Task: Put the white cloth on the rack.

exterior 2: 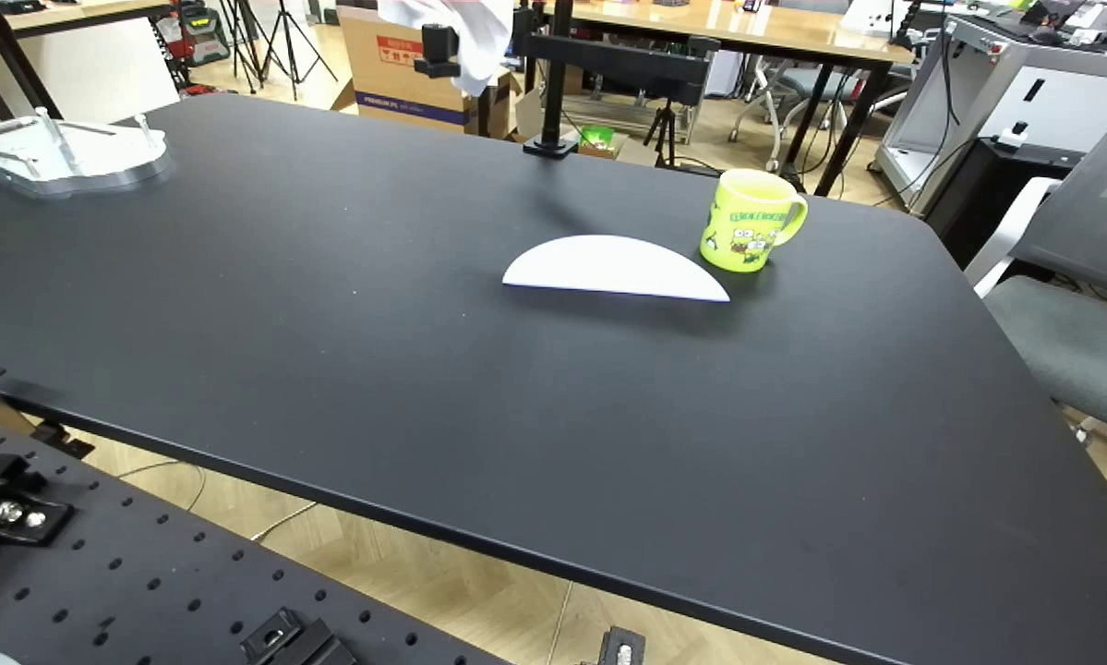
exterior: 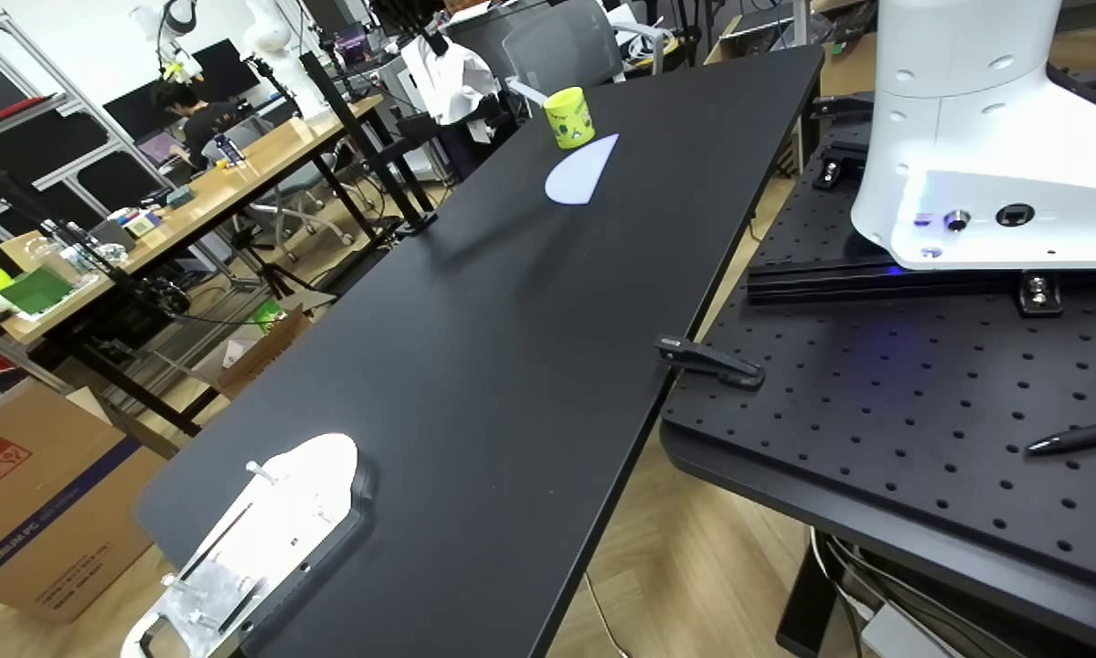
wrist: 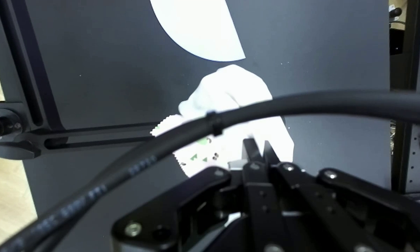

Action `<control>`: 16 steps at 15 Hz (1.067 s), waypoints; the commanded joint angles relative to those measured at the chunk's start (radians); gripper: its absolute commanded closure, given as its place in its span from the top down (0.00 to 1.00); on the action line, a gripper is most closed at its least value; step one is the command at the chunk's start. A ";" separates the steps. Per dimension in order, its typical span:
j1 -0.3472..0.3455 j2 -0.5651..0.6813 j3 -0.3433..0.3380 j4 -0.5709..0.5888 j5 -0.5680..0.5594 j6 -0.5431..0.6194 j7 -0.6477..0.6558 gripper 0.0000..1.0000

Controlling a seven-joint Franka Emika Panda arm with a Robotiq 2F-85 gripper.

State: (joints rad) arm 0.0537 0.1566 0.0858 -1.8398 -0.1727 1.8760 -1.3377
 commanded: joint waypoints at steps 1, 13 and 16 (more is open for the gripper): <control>-0.002 0.017 0.003 0.000 0.018 -0.020 0.009 0.01; -0.005 0.064 0.009 -0.048 0.011 0.008 0.011 0.29; -0.008 0.058 0.008 -0.048 0.009 0.008 0.009 0.43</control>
State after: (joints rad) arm 0.0507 0.2293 0.0952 -1.8823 -0.1550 1.8767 -1.3414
